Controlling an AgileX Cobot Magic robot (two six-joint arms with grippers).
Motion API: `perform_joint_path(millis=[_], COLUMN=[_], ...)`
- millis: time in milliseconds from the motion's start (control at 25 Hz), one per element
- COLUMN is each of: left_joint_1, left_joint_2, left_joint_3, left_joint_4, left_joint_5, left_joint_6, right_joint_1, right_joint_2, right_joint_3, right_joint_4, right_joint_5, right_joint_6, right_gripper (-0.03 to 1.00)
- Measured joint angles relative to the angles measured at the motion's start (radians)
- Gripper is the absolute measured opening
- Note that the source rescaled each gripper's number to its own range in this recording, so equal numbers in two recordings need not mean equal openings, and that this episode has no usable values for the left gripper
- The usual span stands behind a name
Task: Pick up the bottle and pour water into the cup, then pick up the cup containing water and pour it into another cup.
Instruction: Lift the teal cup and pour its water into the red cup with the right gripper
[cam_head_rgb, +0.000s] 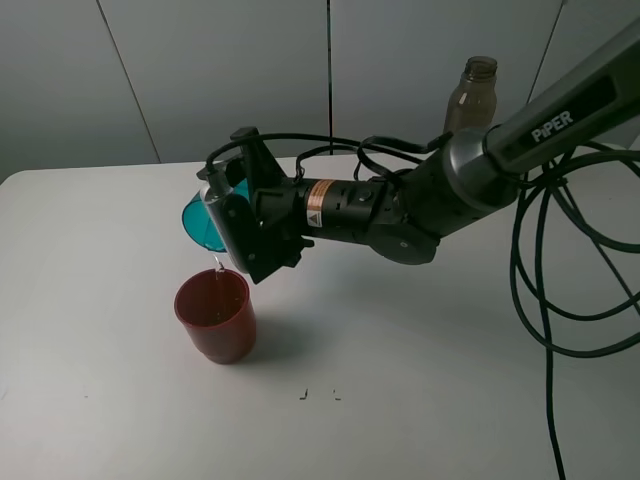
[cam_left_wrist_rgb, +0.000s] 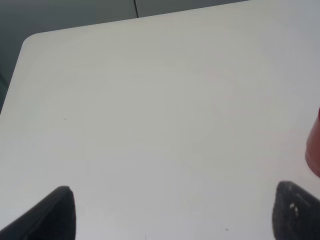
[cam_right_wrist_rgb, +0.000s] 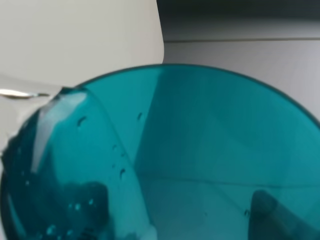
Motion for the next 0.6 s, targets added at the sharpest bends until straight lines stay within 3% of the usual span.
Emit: perform_joint_path(millis=[600], left_joint_1=[0.0], left_joint_2=[0.0], left_joint_3=[0.0], left_joint_4=[0.0], left_joint_5=[0.0], left_joint_6=[0.0], right_joint_1=[0.018], right_joint_2=[-0.014], right_joint_3=[-0.005], right_joint_4=[0.01], right_joint_5=[-0.019], right_joint_6=[-0.143], right_gripper=[0.04])
